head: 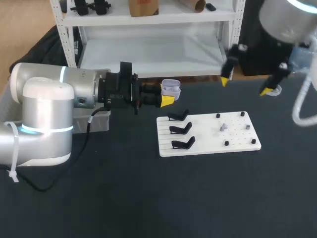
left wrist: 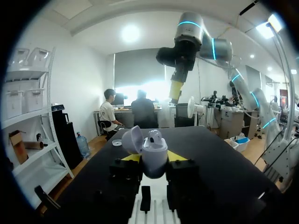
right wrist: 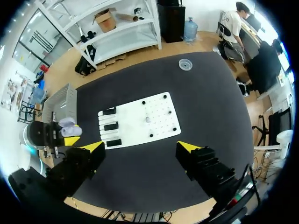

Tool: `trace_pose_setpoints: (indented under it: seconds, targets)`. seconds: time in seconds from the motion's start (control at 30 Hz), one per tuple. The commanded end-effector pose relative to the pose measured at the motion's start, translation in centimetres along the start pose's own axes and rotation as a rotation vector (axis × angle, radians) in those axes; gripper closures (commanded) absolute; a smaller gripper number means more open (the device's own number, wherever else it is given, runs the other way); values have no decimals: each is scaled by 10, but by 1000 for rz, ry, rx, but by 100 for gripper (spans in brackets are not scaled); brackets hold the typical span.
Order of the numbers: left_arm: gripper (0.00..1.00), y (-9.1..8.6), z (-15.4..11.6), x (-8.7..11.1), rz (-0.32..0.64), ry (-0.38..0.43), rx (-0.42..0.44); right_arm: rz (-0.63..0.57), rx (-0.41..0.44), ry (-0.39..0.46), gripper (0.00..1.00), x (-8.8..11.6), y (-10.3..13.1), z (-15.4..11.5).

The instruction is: Pick up each earbud case from the left stands, insert the matching earbuds, close the lid, and place the case in the box.

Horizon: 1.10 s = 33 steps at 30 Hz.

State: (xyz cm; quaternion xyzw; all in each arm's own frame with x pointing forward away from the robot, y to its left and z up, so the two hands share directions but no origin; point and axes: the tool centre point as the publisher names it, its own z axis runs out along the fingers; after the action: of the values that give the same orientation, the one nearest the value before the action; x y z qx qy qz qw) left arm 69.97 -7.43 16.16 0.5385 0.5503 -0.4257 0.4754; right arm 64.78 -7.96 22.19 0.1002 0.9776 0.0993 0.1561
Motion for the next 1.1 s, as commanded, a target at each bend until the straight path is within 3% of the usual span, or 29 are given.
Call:
trace_pose_setpoints:
  seconds: [0.03,0.17,0.2,0.87,0.93,1.1]
  targets:
    - [100,-1,0,0,1,-1,-5,34,-43,-80,0,10,-9,31]
    - [100,-1,0,0,1,-1,-5,39,-113,-119,0,19,-7,59]
    - [100,-1,0,0,1,-1,-5,38,-84,-142,0,20,-8,70]
    - [100,-1,0,0,1,-1,-5,38,-84,-142,0,20,-8,70]
    - [100,-1,0,0,1,-1,-5,37,-101,-92,0,20,-8,78]
    - [100,-1,0,0,1,-1,-5,-57,-144,-78,0,19,-10,98]
